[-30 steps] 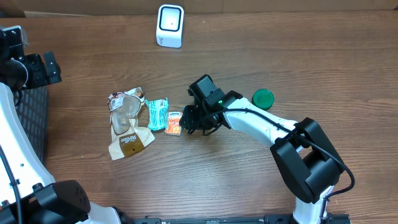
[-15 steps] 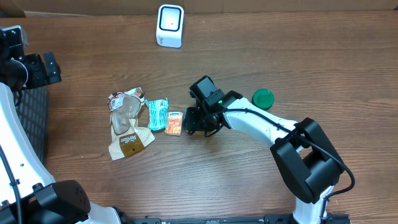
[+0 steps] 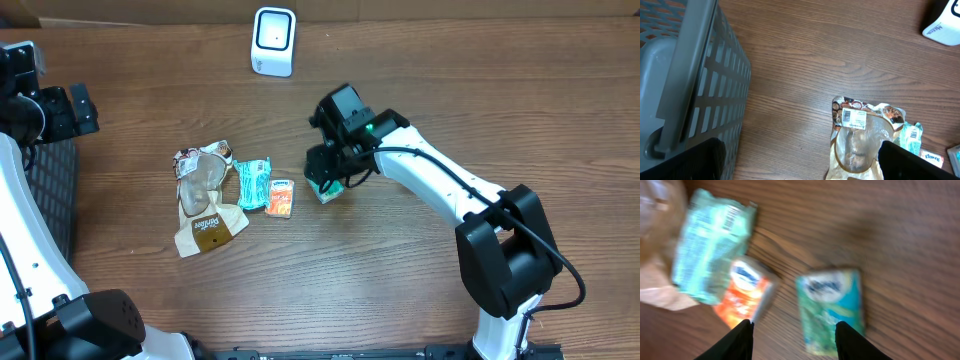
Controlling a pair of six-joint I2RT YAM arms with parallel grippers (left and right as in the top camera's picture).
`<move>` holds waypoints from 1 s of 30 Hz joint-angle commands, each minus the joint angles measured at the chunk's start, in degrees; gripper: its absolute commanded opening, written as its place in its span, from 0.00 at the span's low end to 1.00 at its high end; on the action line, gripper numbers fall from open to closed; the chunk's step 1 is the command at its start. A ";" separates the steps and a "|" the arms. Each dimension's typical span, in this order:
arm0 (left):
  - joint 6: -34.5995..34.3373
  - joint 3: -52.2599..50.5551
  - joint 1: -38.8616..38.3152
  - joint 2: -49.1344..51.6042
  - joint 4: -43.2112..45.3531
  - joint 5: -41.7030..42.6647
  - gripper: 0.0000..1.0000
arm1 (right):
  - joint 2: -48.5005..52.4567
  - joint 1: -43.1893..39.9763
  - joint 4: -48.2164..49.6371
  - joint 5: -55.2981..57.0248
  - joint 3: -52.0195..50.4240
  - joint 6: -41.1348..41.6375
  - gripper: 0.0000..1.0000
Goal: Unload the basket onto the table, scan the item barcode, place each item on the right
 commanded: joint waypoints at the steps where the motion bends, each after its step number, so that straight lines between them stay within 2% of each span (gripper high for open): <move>1: 1.51 0.42 -0.02 0.20 0.02 0.07 1.00 | 0.85 2.08 -1.05 -3.13 1.01 -0.57 0.46; 5: 1.49 0.44 -0.02 0.20 0.02 0.07 1.00 | 2.45 4.07 -1.51 -3.30 -1.97 6.75 0.38; 10: 1.51 0.42 -0.02 0.20 0.02 0.07 1.00 | 3.48 4.72 -1.44 -3.30 -5.44 10.25 0.37; 17: 1.51 0.44 -0.02 0.20 0.02 0.07 1.00 | 3.48 3.30 -1.44 -2.34 -6.69 11.28 0.37; 24: 1.51 0.42 -0.02 0.20 0.02 0.07 1.00 | 3.48 -0.48 -0.48 9.51 -6.69 12.55 0.38; 30: 1.51 0.42 -0.02 0.20 0.02 0.07 1.00 | 3.48 -3.78 11.39 12.37 -6.69 7.28 0.38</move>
